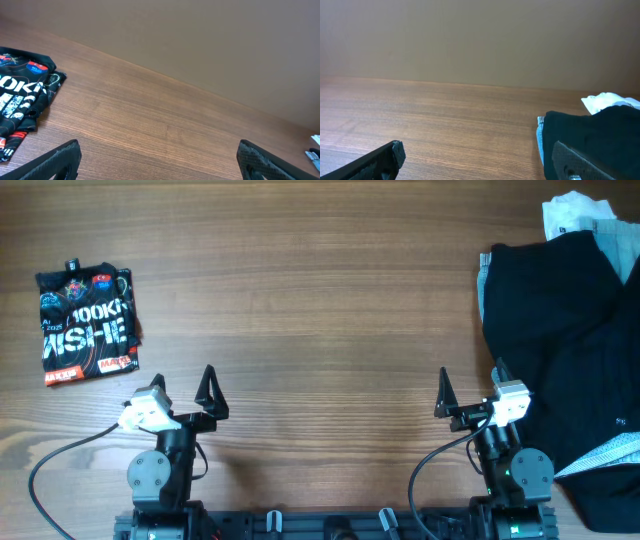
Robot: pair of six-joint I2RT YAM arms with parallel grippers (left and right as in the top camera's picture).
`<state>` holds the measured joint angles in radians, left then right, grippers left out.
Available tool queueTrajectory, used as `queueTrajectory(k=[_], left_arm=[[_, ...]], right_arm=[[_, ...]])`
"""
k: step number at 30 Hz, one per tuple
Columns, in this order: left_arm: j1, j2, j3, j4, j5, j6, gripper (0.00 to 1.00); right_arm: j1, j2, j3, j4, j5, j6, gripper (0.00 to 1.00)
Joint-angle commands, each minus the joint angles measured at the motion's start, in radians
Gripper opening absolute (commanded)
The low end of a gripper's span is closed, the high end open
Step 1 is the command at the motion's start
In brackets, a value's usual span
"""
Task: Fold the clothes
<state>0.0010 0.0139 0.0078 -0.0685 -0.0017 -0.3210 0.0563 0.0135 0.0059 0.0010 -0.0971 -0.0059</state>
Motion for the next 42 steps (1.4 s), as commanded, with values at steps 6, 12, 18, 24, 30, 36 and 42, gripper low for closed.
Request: queueTrajectory(k=[6,12,18,24,30,36,42], left_arm=[[-0.004,-0.008,-0.002,-0.007,0.012,-0.002,1.0],[-0.003,-0.008,-0.002,-0.006,0.012,-0.002,1.0],[-0.004,-0.008,-0.002,-0.006,0.013,-0.002,1.0],[-0.004,-0.007,0.019,0.0,0.012,-0.002,1.0],[-0.003,0.086,0.142,-0.033,0.011,0.005,1.0],[-0.003,0.414,0.417,-0.21,0.008,0.08,1.0],[-0.003,0.752,0.72,-0.47,0.009,0.082,1.0]], right_arm=[[0.004,-0.006,-0.001,0.006,-0.016,-0.013,1.0],[0.004,-0.006,-0.001,0.006,-0.016,-0.013,1.0],[0.004,-0.006,-0.001,0.008,-0.016,0.008,1.0],[0.004,0.002,0.059,-0.011,0.084,0.035,1.0],[0.004,0.223,0.289,-0.135,0.154,0.034,1.0],[0.004,0.627,0.626,-0.382,0.153,0.032,1.0],[-0.043,1.07,0.961,-0.715,0.104,0.032,1.0]])
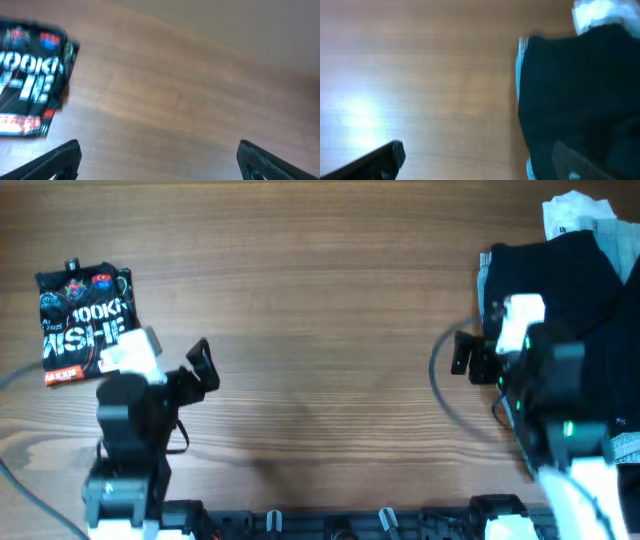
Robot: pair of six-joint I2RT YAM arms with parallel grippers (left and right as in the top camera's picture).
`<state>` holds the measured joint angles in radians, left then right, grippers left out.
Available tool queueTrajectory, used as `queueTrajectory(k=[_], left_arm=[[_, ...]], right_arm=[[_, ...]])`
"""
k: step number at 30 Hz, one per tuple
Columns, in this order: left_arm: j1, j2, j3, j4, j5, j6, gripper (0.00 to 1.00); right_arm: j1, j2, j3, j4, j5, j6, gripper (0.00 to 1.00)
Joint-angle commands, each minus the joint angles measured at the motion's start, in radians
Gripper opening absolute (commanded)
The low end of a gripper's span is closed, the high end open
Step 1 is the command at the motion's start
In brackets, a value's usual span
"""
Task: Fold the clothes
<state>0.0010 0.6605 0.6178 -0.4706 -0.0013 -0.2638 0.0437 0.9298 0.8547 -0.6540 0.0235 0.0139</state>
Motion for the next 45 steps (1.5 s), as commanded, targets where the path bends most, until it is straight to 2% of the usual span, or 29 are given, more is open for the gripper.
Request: queueTrajectory(k=[1,5,6,8,9,14,21,24,30,32,36,38,40,42,43,45], left_arm=[[-0.003,0.139,0.135,-0.093,0.008,0.024,1.0],[-0.004,0.234,0.157,-0.111,0.009,0.023,1.0],[-0.004,0.246,0.157,-0.111,0.009,0.023,1.0],[-0.004,0.268,0.157,-0.111,0.009,0.023,1.0],[-0.004,0.273,0.157,-0.11,0.008,0.023,1.0],[-0.004,0.275,0.157,-0.11,0.008,0.023,1.0],[-0.004,0.275,0.157,-0.109,0.009,0.023,1.0],[-0.004,0.275,0.157,-0.109,0.008,0.024,1.0],[-0.004,0.275,0.157,-0.102,0.008,0.023,1.0],[-0.004,0.275,0.157,-0.102,0.009,0.023,1.0],[-0.004,0.275,0.157,-0.102,0.008,0.023,1.0],[-0.003,0.275,0.157,-0.101,0.008,0.024,1.0],[-0.004,0.275,0.157,-0.097,0.008,0.024,1.0],[-0.004,0.275,0.157,-0.088,0.008,0.024,1.0],[-0.004,0.275,0.157,-0.086,0.008,0.024,1.0],[-0.004,0.276,0.157,-0.084,0.008,0.024,1.0]], right_arm=[[-0.035,0.198,0.13,-0.073,-0.017,0.015,1.0],[-0.039,0.349,0.142,-0.109,0.016,0.021,0.99],[-0.047,0.376,0.142,-0.135,0.093,0.081,0.92],[-0.086,0.434,0.142,-0.219,0.274,0.321,0.93],[-0.114,0.46,0.139,-0.24,0.276,0.356,0.92],[-0.203,0.547,0.084,-0.248,0.269,0.356,0.91],[-0.212,0.635,0.061,-0.232,0.249,0.352,0.9],[-0.212,0.639,0.035,-0.206,0.268,0.356,0.78],[-0.212,0.639,0.027,-0.196,0.299,0.356,0.15],[-0.212,0.639,0.027,-0.198,0.298,0.356,0.04],[-0.212,0.631,0.082,-0.241,0.297,0.343,0.04],[-0.211,0.624,0.148,-0.278,0.264,0.288,0.04],[-0.209,0.61,0.259,-0.32,0.121,0.185,0.04],[-0.198,0.596,0.366,-0.371,-0.124,0.056,0.04],[-0.183,0.585,0.402,-0.391,-0.243,0.024,0.04],[-0.142,0.577,0.404,-0.411,-0.304,0.023,0.04]])
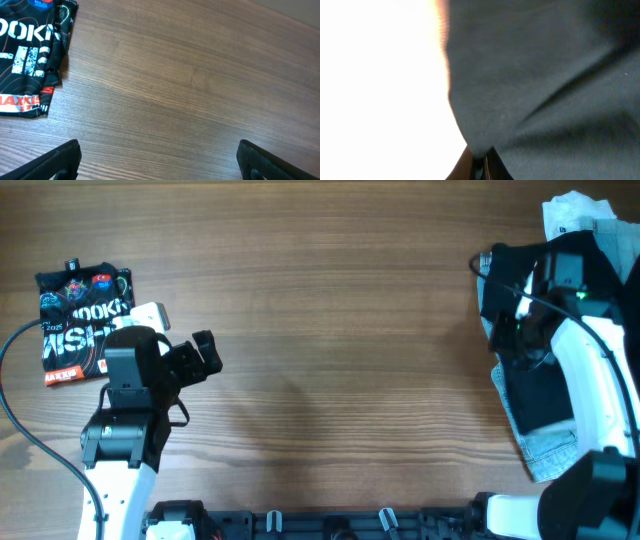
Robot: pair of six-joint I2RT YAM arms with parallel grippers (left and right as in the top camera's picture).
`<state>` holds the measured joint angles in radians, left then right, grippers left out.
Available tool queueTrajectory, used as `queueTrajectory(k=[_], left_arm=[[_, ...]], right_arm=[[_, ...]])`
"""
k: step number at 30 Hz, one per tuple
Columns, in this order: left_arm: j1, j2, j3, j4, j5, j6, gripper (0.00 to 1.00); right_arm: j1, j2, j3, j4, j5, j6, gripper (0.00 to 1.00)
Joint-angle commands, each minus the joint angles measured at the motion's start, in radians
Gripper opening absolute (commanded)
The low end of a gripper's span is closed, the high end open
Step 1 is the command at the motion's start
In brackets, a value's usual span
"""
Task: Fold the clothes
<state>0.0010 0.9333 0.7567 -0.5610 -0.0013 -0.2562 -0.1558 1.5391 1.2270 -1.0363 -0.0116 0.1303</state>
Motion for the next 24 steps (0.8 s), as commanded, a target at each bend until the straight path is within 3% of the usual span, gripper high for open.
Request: queueTrajectory(k=[1,4,7,12,13,14,15,16,18,19,22,24], left_arm=[[-0.004,0.003,0.018,0.007,0.008,0.016,1.0],[-0.004,0.003,0.018,0.008,0.008,0.016,1.0],[-0.004,0.003,0.018,0.011,0.008,0.016,1.0],[-0.004,0.003,0.018,0.027,0.012,0.013,1.0],[-0.004,0.003,0.018,0.027,0.012,0.013,1.0],[-0.004,0.003,0.018,0.029,0.012,0.013,1.0],[-0.004,0.003,0.018,0.03,0.012,0.012,1.0],[-0.004,0.003,0.018,0.03,0.013,0.012,1.0],[-0.004,0.003,0.018,0.029,0.013,0.012,1.0],[-0.004,0.003,0.018,0.029,0.025,0.008,1.0],[-0.004,0.003,0.018,0.047,0.201,0.008,1.0],[-0.004,0.023,0.016,0.068,0.348,-0.004,1.0]], right_arm=[[0.094,-0.029,0.025,-0.047,-0.283,-0.093,0.04],[0.222,-0.024,0.016,-0.072,-0.302,-0.056,0.04],[0.373,-0.024,0.016,0.033,-0.357,0.016,0.04],[0.644,0.029,0.016,0.399,-0.355,0.193,0.12],[0.681,0.048,0.016,0.447,-0.356,0.217,0.17],[0.712,0.07,0.016,0.478,-0.356,0.216,0.28],[0.743,0.095,0.016,0.491,-0.328,0.201,0.5],[0.752,0.108,0.016,0.48,-0.282,0.201,0.53],[0.742,0.112,0.016,0.405,-0.065,0.216,0.69],[0.732,0.105,0.016,0.377,0.006,0.228,0.86],[0.646,0.06,0.016,0.272,0.139,0.236,1.0],[0.576,0.029,0.016,0.221,0.17,0.236,1.0]])
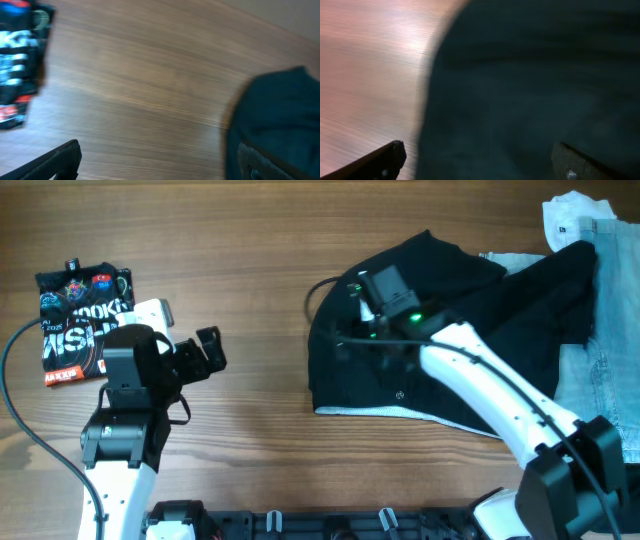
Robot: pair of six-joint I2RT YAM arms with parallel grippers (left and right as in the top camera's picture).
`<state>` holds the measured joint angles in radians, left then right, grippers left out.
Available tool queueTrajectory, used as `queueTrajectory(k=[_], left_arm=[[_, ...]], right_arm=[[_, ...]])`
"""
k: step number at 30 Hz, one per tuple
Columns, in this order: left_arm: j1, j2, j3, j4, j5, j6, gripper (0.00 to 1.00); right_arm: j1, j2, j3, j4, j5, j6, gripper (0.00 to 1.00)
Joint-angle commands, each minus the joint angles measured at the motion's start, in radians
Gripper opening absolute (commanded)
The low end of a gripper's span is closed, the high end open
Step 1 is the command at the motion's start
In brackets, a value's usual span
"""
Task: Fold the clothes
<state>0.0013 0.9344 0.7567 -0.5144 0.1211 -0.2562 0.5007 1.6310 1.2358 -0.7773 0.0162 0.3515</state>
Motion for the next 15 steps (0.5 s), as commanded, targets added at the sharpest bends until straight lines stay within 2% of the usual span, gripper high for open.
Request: queueTrajectory(k=[1,3,7,10,11,15], left_arm=[[-0.007,0.042,0.016,0.021,0.264,-0.037,1.0],[-0.038,0.107,0.016,0.016,0.319,-0.102,1.0],[-0.174,0.294,0.016,0.021,0.325,-0.188,1.0],[-0.286,0.436,0.016,0.044,0.325,-0.244,1.0],[-0.346,0.508,0.016,0.063,0.332,-0.296,1.0],[-0.479,0.649,0.016,0.13,0.332,-0.401,0.97]], right_arm=[[-0.114,-0.074,0.008,-0.056,0.141,0.014,1.0],[-0.18,-0.092,0.008,-0.107,0.141,0.015,1.0],[-0.263,-0.095,0.008,-0.158,0.142,0.015,1.0],[-0.296,-0.095,0.008,-0.168,0.142,0.015,1.0],[-0.303,-0.095,0.008,-0.172,0.142,0.016,1.0],[-0.305,-0.095,0.008,-0.182,0.142,0.015,1.0]])
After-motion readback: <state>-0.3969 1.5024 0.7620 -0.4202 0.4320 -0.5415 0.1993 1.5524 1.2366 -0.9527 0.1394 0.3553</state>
